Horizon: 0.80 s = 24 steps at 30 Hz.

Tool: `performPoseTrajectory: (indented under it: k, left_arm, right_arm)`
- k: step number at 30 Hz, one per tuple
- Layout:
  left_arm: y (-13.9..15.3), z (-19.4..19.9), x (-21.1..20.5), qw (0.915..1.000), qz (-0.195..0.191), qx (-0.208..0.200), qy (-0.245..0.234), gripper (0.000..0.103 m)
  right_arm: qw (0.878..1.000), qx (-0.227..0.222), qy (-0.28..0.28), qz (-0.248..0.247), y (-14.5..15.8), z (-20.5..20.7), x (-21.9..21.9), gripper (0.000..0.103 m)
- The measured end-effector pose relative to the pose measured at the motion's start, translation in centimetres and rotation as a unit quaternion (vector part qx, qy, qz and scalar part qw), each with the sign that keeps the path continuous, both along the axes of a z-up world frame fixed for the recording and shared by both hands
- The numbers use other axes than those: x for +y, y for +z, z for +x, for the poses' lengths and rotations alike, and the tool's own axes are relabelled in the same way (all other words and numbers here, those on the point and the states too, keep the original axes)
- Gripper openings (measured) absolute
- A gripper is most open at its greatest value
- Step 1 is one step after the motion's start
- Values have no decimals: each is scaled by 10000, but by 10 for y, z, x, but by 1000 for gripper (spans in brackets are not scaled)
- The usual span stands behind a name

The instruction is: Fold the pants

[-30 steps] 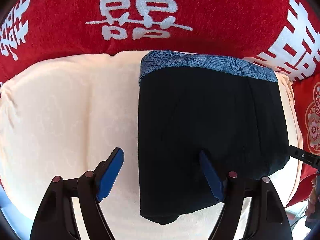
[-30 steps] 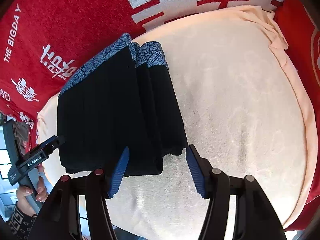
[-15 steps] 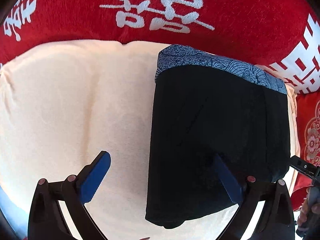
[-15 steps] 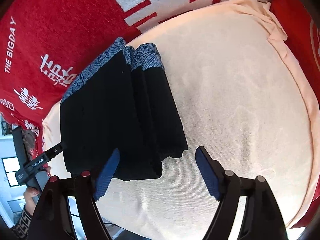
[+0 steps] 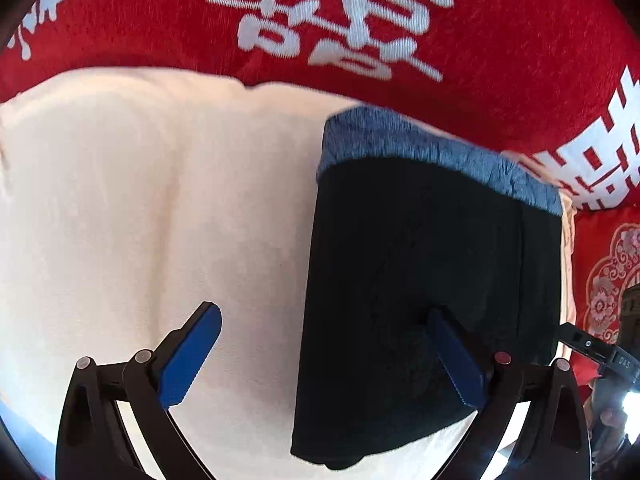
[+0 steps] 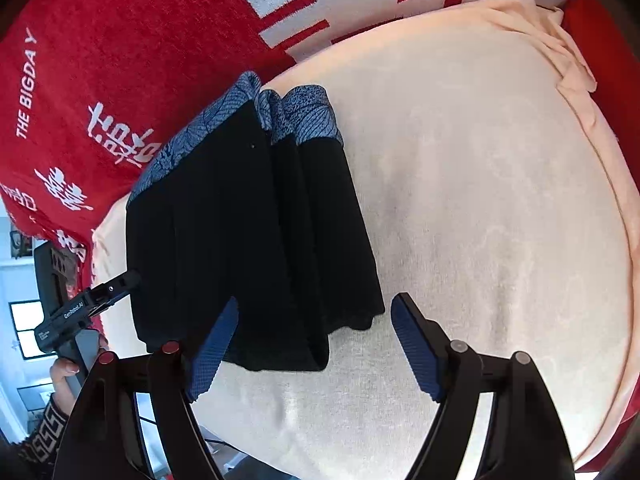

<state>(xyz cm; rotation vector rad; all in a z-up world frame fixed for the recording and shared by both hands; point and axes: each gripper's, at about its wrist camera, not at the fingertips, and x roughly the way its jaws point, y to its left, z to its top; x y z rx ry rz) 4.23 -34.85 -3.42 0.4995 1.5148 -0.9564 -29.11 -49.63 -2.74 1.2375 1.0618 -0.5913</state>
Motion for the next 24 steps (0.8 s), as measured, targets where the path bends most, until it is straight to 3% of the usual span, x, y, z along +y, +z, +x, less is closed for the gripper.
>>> performPoseTrajectory:
  k: [5, 9, 14, 16, 18, 24]
  left_arm:
    - [-9, 10, -16, 9991, -127, 281, -286, 103]
    - [-23, 13, -26, 9964, -243, 725, -379, 103]
    - [-34, 3, -39, 9922, -358, 1071, -531, 103]
    - [-41, 0, -45, 9912, -374, 1079, -667, 103]
    - [-42, -4, -49, 9905, -418, 1101, -705, 103]
    - [-46, -7, -49, 9902, -541, 1106, -661, 103]
  right_arm:
    - [9998, -118, -81, 112, -12, -3, -20, 82]
    - [9973, -574, -126, 446, -27, 0, -35, 82]
    - [9902, -1086, 309, 826, -46, 16, -46, 83]
    - [9872, -1195, 518, 919, -53, 23, -47, 84]
    - [9827, -1412, 538, 1070, -57, 26, -46, 91]
    - [9755, -1752, 375, 1275, -67, 26, -51, 91]
